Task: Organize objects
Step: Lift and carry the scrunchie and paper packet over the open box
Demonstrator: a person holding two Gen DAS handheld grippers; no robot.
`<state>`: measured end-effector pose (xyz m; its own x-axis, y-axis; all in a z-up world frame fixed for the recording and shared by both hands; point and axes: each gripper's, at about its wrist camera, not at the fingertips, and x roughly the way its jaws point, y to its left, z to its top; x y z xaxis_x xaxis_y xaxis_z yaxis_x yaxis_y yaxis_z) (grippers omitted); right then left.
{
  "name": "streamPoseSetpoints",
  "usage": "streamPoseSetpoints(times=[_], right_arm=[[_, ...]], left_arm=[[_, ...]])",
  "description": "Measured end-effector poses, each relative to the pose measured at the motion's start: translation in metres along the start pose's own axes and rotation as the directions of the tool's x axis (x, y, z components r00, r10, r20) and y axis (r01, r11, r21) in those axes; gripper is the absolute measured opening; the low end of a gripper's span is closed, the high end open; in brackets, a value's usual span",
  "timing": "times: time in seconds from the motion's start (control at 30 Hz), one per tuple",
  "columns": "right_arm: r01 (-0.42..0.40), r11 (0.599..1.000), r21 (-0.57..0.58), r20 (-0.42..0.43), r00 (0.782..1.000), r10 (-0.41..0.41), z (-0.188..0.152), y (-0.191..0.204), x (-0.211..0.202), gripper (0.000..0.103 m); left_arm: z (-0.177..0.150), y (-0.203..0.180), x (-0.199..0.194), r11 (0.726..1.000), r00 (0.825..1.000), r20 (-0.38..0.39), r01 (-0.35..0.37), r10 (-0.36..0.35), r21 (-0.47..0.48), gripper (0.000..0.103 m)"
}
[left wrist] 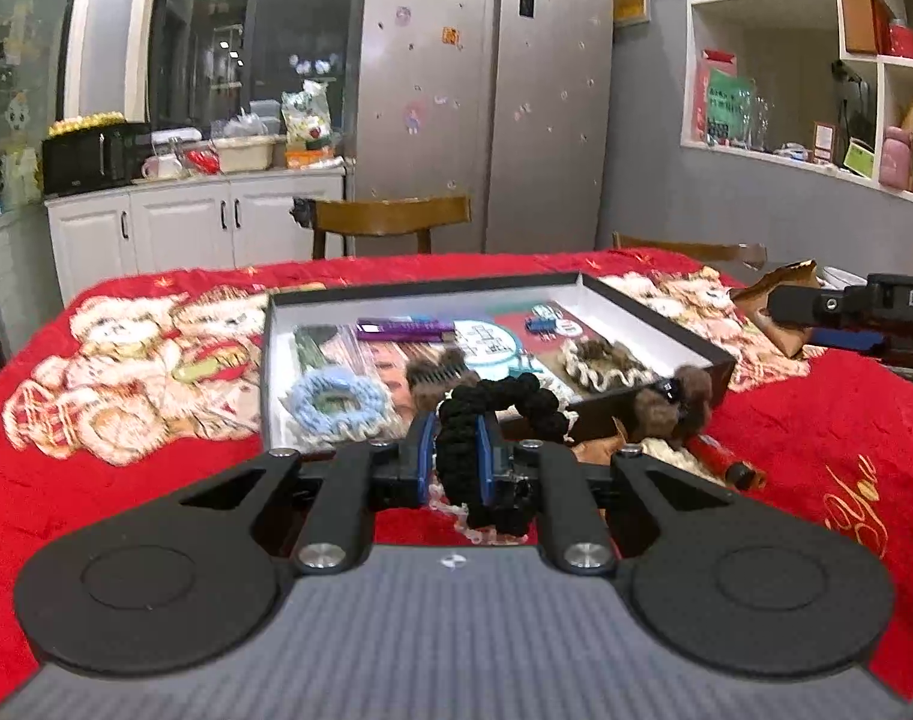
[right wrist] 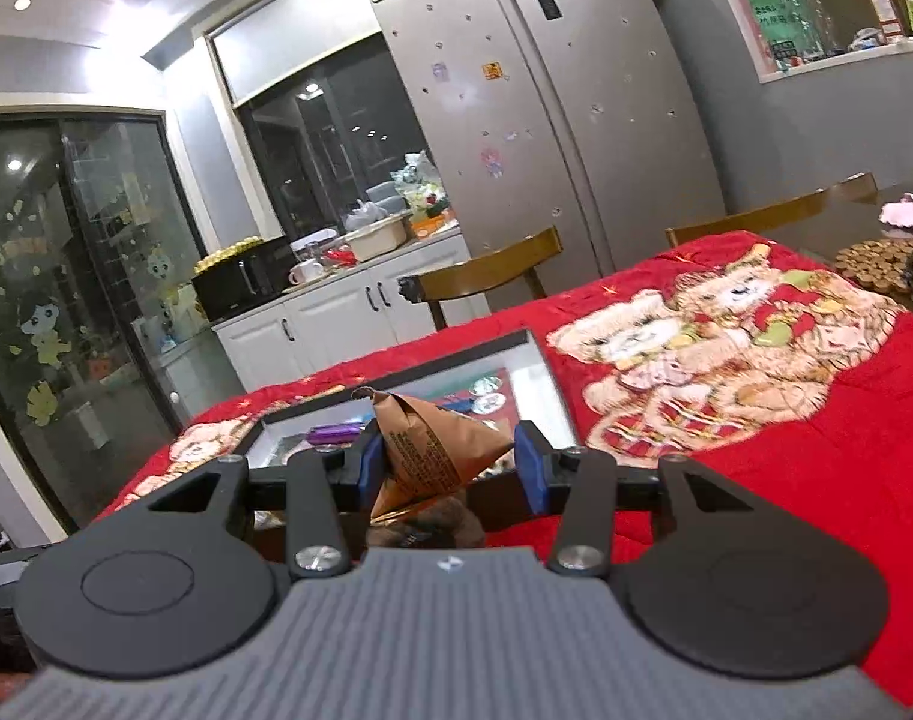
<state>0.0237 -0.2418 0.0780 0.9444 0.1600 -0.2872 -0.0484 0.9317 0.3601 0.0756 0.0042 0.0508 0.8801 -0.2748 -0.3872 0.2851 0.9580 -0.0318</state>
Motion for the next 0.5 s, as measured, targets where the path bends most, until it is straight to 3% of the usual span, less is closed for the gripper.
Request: streamPoseSetpoints(times=[0.5], right_arm=[[-0.075, 0.994, -0.077, 0.053, 0.995, 0.079, 0.048, 0.057, -0.005, 0.049]], left_arm=[[0.043, 0.03, -0.031, 0.995, 0.983, 0.156, -0.088, 0.093, -0.04, 0.018]])
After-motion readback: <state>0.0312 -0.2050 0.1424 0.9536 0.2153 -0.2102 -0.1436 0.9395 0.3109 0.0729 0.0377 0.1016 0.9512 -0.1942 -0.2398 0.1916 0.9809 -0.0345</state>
